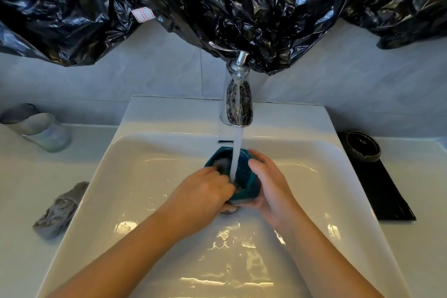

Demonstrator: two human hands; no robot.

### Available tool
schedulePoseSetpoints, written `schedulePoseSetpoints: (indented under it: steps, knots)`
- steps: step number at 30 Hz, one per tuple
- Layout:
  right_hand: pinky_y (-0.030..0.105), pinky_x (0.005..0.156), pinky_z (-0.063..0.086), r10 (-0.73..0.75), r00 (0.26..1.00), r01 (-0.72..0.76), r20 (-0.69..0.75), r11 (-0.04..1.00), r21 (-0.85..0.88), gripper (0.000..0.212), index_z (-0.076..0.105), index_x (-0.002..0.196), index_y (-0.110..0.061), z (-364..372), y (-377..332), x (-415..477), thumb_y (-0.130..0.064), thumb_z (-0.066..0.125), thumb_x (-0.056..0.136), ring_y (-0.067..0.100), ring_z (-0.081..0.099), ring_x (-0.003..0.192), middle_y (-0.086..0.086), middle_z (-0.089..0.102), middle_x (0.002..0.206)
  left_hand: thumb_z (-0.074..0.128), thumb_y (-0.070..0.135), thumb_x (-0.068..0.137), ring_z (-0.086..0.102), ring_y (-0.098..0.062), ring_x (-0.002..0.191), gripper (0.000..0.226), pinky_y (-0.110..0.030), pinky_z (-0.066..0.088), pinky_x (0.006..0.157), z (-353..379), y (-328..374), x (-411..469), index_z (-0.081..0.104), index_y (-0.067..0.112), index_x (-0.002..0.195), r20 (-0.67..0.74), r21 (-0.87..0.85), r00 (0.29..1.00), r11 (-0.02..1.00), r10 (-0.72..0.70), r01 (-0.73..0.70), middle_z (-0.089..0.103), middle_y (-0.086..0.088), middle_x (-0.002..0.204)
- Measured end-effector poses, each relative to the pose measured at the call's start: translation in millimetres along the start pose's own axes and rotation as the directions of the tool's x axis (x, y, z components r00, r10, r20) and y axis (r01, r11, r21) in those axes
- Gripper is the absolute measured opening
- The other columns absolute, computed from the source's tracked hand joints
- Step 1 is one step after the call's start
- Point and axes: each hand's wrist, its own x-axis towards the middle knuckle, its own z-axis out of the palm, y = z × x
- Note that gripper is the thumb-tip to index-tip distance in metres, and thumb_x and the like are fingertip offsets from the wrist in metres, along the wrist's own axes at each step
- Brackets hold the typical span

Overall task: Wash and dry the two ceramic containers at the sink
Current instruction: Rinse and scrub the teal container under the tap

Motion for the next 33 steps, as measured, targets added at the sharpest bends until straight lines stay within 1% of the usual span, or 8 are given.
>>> schedulePoseSetpoints:
  steps: [4, 9, 13, 17, 21, 25, 30, 33]
  knots:
    - [0.042, 0.080, 0.060, -0.051, 0.999, 0.050, 0.000, 0.995, -0.084, 0.038, 0.060, 0.125, -0.029, 5.9, 1.0, -5.0, -0.012, 0.062, 0.091, 0.027, 0.071, 0.101, 0.008, 0.070, 0.116, 0.064, 0.035, 0.087, 0.064, -0.016, 0.079, 0.024, -0.026, 0.050, 0.069, -4.1, 23.2, 4.7, 0.060, 0.017, 0.102, 0.052, -0.163, 0.993, 0.980, -0.108, 0.115, 0.066, 0.003, 0.093]
    - [0.043, 0.093, 0.057, -0.077, 0.994, 0.066, -0.083, 0.990, -0.125, 0.034, 0.062, 0.123, -0.029, 0.5, -0.9, -2.4, -0.017, 0.062, 0.091, 0.023, 0.067, 0.108, 0.006, 0.068, 0.120, 0.065, 0.036, 0.081, 0.065, -0.018, 0.076, 0.018, -0.032, 0.054, 0.081, -6.0, 0.6, 4.5, 0.066, 0.020, 0.088, 0.057, 0.122, 0.998, 0.992, 0.034, -0.041, 0.069, 0.004, 0.084]
    - [0.043, 0.088, 0.058, -0.075, 0.994, 0.066, -0.081, 0.992, -0.112, 0.039, 0.061, 0.121, -0.035, 11.0, 8.0, -4.0, -0.020, 0.069, 0.086, 0.024, 0.070, 0.104, 0.005, 0.070, 0.116, 0.056, 0.035, 0.092, 0.064, -0.019, 0.088, 0.027, -0.028, 0.051, 0.075, -4.2, 28.3, 12.2, 0.057, 0.017, 0.111, 0.101, -0.141, 0.975, 0.967, -0.200, 0.213, 0.066, -0.001, 0.102]
    - [0.040, 0.090, 0.057, -0.090, 0.989, 0.074, -0.116, 0.989, -0.131, 0.028, 0.067, 0.115, -0.025, 0.9, 3.4, -1.6, -0.019, 0.066, 0.087, 0.022, 0.069, 0.104, 0.006, 0.072, 0.111, 0.067, 0.038, 0.082, 0.065, -0.018, 0.076, 0.019, -0.033, 0.055, 0.075, 4.3, 2.3, -0.3, 0.065, 0.021, 0.090, 0.052, 0.115, 0.999, 0.993, 0.008, -0.014, 0.068, 0.004, 0.085]
    - [0.034, 0.082, 0.058, -0.036, 0.998, 0.032, -0.049, 0.997, -0.067, 0.036, 0.063, 0.120, -0.028, 11.1, 10.0, -4.5, -0.013, 0.067, 0.088, 0.021, 0.072, 0.098, 0.007, 0.074, 0.106, 0.054, 0.038, 0.092, 0.066, -0.019, 0.087, 0.028, -0.030, 0.054, 0.073, 0.9, 27.7, 9.3, 0.058, 0.018, 0.112, 0.060, -0.146, 0.975, 0.965, -0.213, 0.220, 0.066, 0.000, 0.104]
    - [0.036, 0.087, 0.058, -0.045, 0.995, 0.034, -0.089, 0.992, -0.121, 0.028, 0.068, 0.115, -0.024, 1.4, 4.3, -0.5, -0.018, 0.067, 0.088, 0.023, 0.069, 0.103, 0.007, 0.072, 0.110, 0.068, 0.037, 0.082, 0.064, -0.018, 0.070, 0.020, -0.032, 0.055, 0.067, 4.6, 6.7, -4.1, 0.066, 0.018, 0.087, 0.023, 0.051, 1.000, 0.999, -0.003, 0.001, 0.068, 0.001, 0.080]
    - [0.032, 0.077, 0.059, 0.022, 0.999, -0.025, -0.037, 0.995, -0.095, 0.036, 0.067, 0.119, -0.026, 10.8, 10.5, -3.9, -0.013, 0.069, 0.085, 0.022, 0.071, 0.099, 0.008, 0.072, 0.111, 0.047, 0.042, 0.095, 0.065, -0.018, 0.089, 0.032, -0.032, 0.054, 0.078, 8.3, 27.3, 3.6, 0.055, 0.016, 0.112, 0.072, -0.107, 0.981, 0.977, -0.178, 0.185, 0.066, 0.000, 0.103]
    - [0.032, 0.073, 0.057, 0.006, 0.997, -0.012, -0.077, 0.997, -0.072, 0.027, 0.071, 0.113, -0.019, -0.3, 5.1, -0.1, -0.016, 0.066, 0.087, 0.026, 0.072, 0.098, 0.012, 0.075, 0.106, 0.064, 0.040, 0.084, 0.064, -0.015, 0.073, 0.021, -0.028, 0.054, 0.076, 10.2, 10.7, -4.4, 0.065, 0.020, 0.088, 0.034, 0.017, 0.999, 1.000, 0.016, -0.017, 0.068, 0.004, 0.082]
